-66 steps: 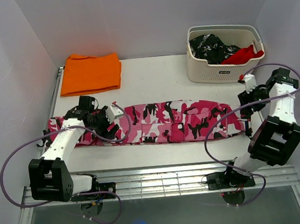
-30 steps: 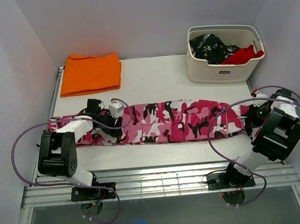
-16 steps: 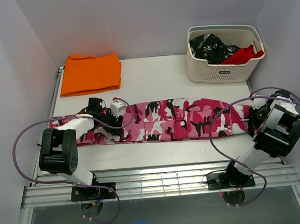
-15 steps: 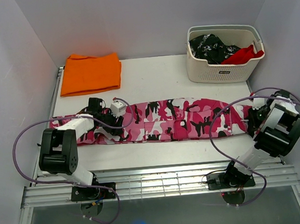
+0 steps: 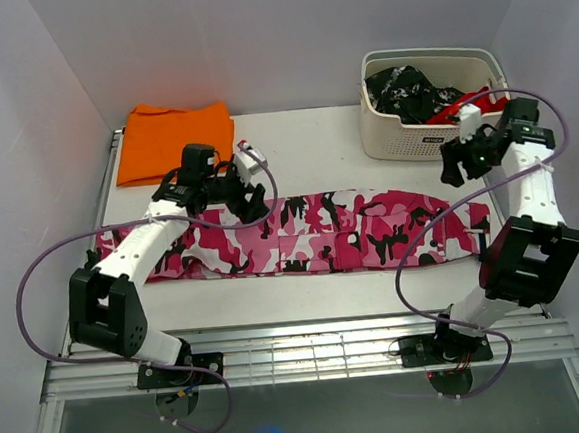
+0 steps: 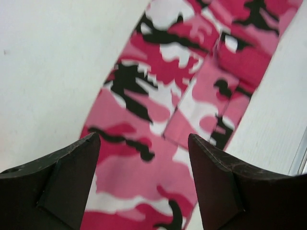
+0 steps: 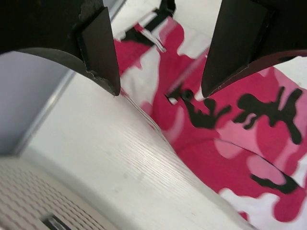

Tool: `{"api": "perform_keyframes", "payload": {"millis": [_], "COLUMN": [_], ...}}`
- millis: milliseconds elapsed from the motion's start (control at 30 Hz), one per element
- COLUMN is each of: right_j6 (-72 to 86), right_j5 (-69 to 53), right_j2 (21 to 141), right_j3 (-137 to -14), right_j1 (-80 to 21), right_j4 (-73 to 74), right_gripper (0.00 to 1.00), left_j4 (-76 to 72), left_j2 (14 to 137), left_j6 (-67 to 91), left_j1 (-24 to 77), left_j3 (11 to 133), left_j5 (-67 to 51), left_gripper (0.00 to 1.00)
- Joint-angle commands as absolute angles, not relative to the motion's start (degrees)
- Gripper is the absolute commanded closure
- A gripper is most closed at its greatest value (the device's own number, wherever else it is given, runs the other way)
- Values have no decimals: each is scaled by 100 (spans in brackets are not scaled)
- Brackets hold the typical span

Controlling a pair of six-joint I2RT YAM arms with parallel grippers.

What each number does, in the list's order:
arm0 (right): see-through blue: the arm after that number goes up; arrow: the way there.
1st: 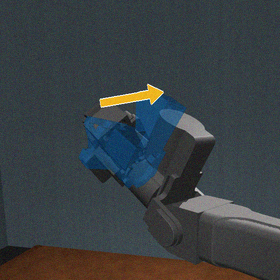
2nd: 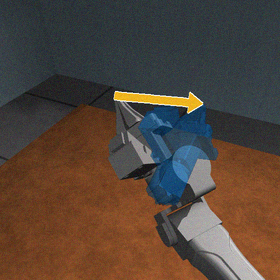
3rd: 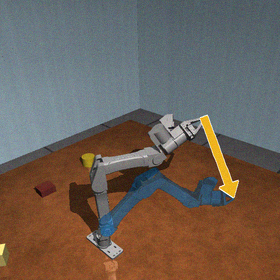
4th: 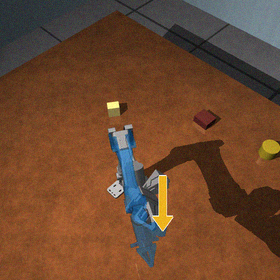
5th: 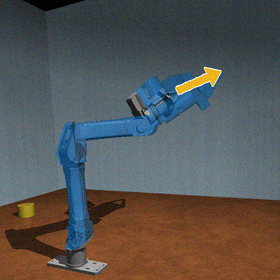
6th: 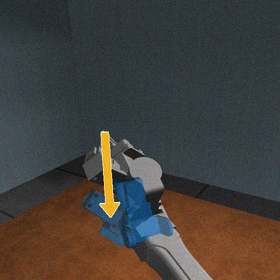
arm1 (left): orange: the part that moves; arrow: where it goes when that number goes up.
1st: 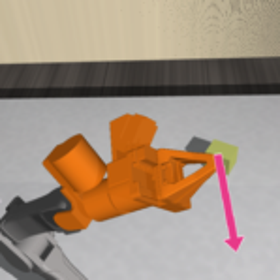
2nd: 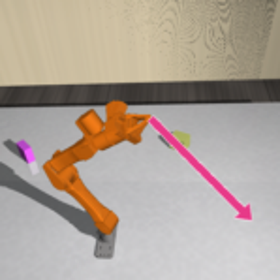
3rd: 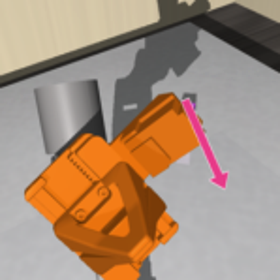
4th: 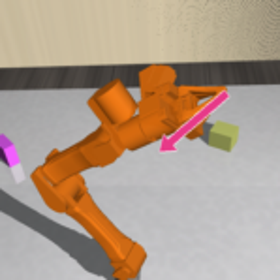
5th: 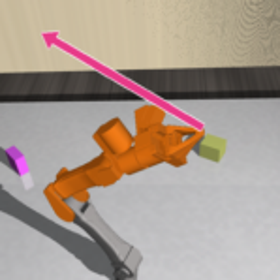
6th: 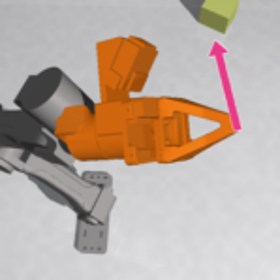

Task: Fold and stack the trousers
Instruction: Fold the trousers

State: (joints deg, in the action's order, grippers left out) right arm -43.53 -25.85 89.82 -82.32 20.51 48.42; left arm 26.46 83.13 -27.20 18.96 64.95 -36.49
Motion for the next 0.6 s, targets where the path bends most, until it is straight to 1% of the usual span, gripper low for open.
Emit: {"api": "perform_keyframes", "payload": {"millis": [0,100,133,167,267,300,400,467,567], "right_j6": [-3982,-4164,-4227,-4332,-4649,-4658,-4579,-4518,-4404], "right_j5": [-2856,-3067,-3137,-3233,-3576,-3586,-3428,-3270,-3042], "right_j2": [9368,9851,10087,10194,10590,10660,10810,10811,10644], "right_j3": [-8384,-8648,-8718,-8858,-9043,-9070,-8817,-8641,-8254], "right_j1": [1470,1336,1327,1318,1214,1161,932,827,791], "right_j4": [4615,4648,4676,4728,5018,5010,4624,4265,3860], "right_gripper": [27,26,25,24,22,22,21,21,22], "left_j4": [1452,810,722,564,108,45,-351,-552,-720], "left_j2": [8945,9920,10193,10761,11573,12071,12899,13191,13701], "left_j6": [-1496,-504,-257,224,947,1349,1888,2038,2390], "left_j1": [2336,2644,2698,2768,2970,3075,3339,3462,3638], "left_j3": [7142,7723,8195,8444,9306,9490,10194,10545,10801], "left_j5": [-3604,-3568,-3638,-3743,-4244,-4384,-4394,-4316,-4097], "left_gripper": [15,15,15,15,16,17,19,19,19]}}
